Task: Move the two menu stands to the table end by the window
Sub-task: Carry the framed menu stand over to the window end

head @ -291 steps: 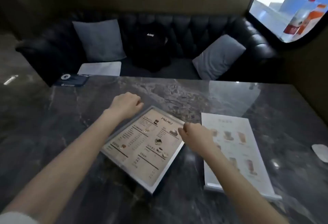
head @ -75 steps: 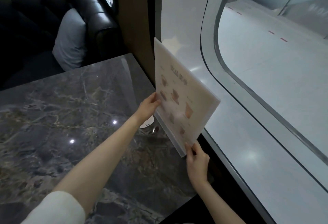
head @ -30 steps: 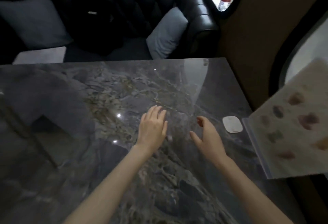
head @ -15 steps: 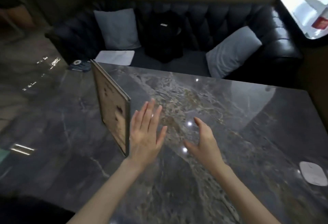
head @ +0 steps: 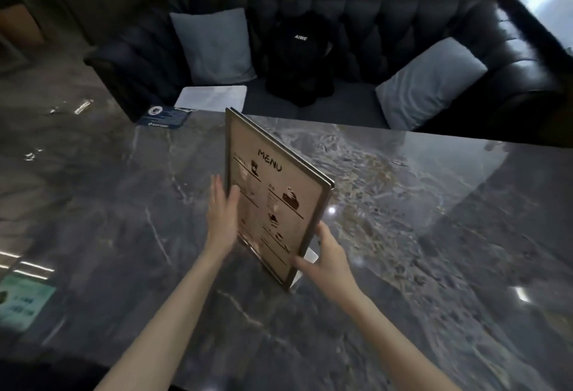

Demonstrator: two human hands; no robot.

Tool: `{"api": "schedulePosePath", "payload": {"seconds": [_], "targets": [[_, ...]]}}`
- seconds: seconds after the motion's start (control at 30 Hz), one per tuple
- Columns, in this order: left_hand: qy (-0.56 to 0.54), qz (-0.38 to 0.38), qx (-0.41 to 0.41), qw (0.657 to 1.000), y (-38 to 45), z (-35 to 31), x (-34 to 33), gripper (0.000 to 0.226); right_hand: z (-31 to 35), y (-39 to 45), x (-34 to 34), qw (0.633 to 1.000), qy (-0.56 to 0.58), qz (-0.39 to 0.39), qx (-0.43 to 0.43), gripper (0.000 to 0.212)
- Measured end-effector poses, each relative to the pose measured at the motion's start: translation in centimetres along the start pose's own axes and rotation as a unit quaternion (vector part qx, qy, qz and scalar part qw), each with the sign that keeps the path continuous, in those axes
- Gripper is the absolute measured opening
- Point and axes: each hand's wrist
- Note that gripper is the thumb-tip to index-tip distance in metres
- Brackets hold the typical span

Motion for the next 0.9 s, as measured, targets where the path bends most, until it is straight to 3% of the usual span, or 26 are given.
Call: {"api": "schedulePosePath", "payload": {"seconds": [0.1, 0.2, 0.27, 0.4, 0.53, 0.9], "targets": [[-0.115, 0.048, 0.099, 0.987, 3.4, 1.4, 1.0, 0.096, 0.5, 0.2, -0.9, 0.999, 0.034, -0.005, -0.017, 0.052], [-0.173, 0.113, 0.083, 0.975, 4.1, 1.2, 1.3, 0.052, 0.6, 0.2, -1.8, 0.998, 0.042, -0.013, -0.045, 0.034], [-0.192, 0.131, 0.068, 0.97, 4.6, 1.4, 1.1, 0.046, 0.7, 0.1, -2.1, 0.998, 0.038, -0.019, -0.052, 0.027], [-0.239, 0.146, 0.07, 0.957, 6.4, 2.3, 1.4, 0.041, 1.0, 0.1, -2.2, 0.997, 0.041, -0.026, -0.055, 0.025], [-0.301, 0.137, 0.126, 0.935, 7.7, 3.6, 1.5, 0.03, 0.9, 0.0, -2.1, 0.997, 0.041, -0.028, -0.057, 0.023], [-0.306, 0.136, 0.148, 0.93, 9.0, 5.4, 1.7, 0.011, 0.9, 0.0, -2.5, 0.996, 0.026, -0.053, -0.066, 0.025]]}}
Point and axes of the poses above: each hand's wrist, its own y-axis towards the middle knuckle, its own x-axis out of the back of the hand, z = x × y, and after that the axes turned 7 degrees about -y, right-handed
